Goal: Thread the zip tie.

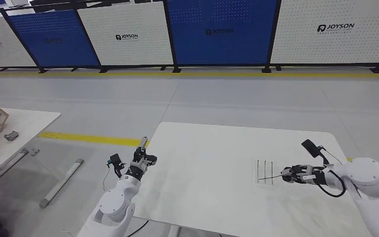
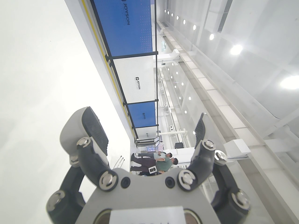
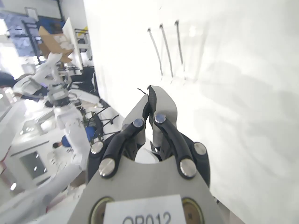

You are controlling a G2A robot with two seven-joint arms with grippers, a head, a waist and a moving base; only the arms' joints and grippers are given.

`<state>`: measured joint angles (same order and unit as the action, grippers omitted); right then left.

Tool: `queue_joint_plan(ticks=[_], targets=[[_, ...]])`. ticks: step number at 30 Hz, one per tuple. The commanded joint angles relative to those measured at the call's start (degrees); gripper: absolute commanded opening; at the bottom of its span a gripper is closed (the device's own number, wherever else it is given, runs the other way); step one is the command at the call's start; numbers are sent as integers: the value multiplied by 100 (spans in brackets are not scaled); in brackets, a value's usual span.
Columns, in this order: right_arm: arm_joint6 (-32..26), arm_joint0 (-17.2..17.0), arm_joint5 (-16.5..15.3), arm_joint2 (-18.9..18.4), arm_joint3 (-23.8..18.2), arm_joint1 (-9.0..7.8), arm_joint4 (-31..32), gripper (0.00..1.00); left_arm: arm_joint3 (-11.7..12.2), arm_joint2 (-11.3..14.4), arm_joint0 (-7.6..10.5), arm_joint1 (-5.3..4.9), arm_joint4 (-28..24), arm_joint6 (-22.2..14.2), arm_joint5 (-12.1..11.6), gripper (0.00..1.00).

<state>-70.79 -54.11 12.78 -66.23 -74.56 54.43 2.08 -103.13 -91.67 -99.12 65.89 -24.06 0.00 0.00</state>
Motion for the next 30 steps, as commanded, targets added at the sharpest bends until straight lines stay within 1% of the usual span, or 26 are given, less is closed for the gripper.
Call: queue_joint_plan(ticks=[1,8,10,12,13,16,17,18,20,21,22,23,24,30], targets=[[36,42,79,37,16,6,55,0,0,0,0,0,0,0,0,100],[79,28,63,43,3,7,64,0,0,0,0,0,0,0,0,100],[373,-101,-115,65,-105,16,81,0,0,0,0,0,0,0,0,100],[593,-232,-318,-16,-221,7,-3,0,0,0,0,0,0,0,0,100],[792,-333,-449,-119,-319,-6,-68,0,0,0,0,0,0,0,0,100],[1120,-629,-863,-319,-667,-39,-192,0,0,0,0,0,0,0,0,100],[1242,-764,-1091,-384,-858,-49,-249,0,0,0,0,0,0,0,0,100],[1320,-861,-1203,-425,-951,-55,-283,0,0,0,0,0,0,0,0,100],[1514,-1009,-1448,-434,-1242,-54,-273,0,0,0,0,0,0,0,0,100],[1560,-1065,-1514,-394,-1328,-49,-253,0,0,0,0,0,0,0,0,100],[1579,-1091,-1534,-340,-1403,-42,-204,0,0,0,0,0,0,0,0,100],[1574,-1081,-1470,-218,-1464,-24,-123,0,0,0,0,0,0,0,0,100],[1535,-1068,-1438,-175,-1465,-19,-101,0,0,0,0,0,0,0,0,100],[1535,-1068,-1438,-175,-1465,-19,-101,0,0,0,0,0,0,0,0,100]])
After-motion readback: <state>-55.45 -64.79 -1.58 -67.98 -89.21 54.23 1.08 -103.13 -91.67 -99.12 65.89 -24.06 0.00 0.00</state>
